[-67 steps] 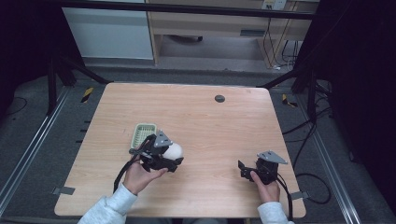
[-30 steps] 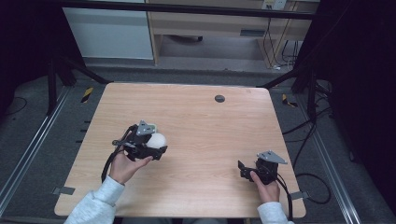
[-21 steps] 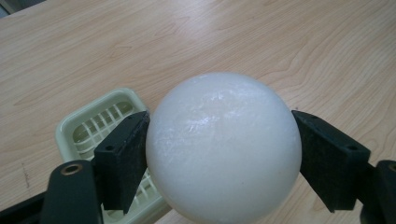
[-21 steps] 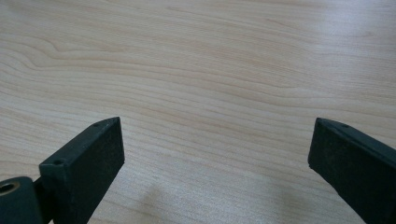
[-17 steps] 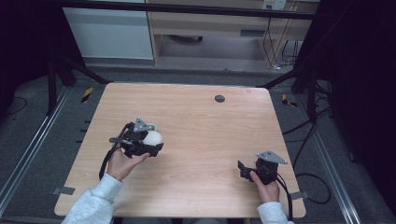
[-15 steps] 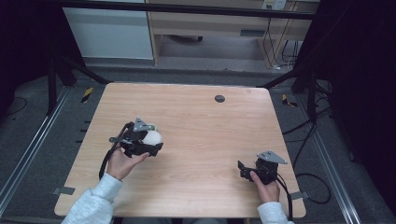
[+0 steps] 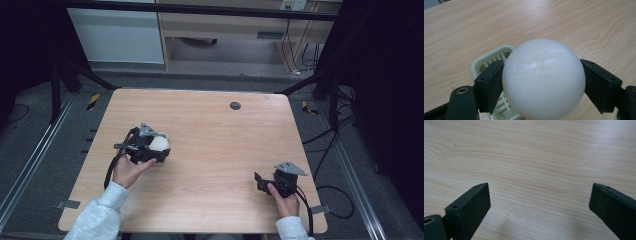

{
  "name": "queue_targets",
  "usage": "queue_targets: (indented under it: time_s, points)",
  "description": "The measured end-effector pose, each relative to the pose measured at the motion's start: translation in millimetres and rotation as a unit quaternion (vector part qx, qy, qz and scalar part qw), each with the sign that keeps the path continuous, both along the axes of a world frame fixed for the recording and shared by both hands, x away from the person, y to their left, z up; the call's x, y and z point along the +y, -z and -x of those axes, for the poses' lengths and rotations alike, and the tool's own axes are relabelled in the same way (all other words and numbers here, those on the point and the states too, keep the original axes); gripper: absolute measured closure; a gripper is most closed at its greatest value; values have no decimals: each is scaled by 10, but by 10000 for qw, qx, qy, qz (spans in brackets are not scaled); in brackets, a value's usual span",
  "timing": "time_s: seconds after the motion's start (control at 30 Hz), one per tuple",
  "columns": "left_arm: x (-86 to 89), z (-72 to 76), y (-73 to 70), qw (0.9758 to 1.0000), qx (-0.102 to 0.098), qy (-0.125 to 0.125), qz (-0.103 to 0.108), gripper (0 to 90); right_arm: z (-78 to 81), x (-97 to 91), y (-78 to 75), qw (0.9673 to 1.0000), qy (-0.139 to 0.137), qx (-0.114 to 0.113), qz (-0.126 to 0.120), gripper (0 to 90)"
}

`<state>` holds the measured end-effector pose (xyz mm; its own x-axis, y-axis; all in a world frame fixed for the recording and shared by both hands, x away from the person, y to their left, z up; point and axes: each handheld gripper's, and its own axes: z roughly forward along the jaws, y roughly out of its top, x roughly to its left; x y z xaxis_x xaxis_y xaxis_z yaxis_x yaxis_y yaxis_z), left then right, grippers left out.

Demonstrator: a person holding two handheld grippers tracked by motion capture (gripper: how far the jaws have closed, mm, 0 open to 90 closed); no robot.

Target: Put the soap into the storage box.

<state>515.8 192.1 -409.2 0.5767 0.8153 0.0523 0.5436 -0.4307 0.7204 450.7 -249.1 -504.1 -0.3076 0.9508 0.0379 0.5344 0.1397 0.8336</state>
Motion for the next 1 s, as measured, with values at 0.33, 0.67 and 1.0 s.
queue_targets:
  time_s: [0.33, 0.67, 1.0]
  points:
    - [43, -78, 36, 9999, 11, -78, -104, 227, 0, 1, 1, 10000, -2, 0, 2, 40]
    - [61, -189, 127, 9996, 109, -212, -144, 227, 0, 1, 0, 10000, -10, 2, -3, 40]
    - [104, -281, 193, 9994, 150, -298, -131, 227, 0, 1, 0, 10000, -12, 4, -5, 40]
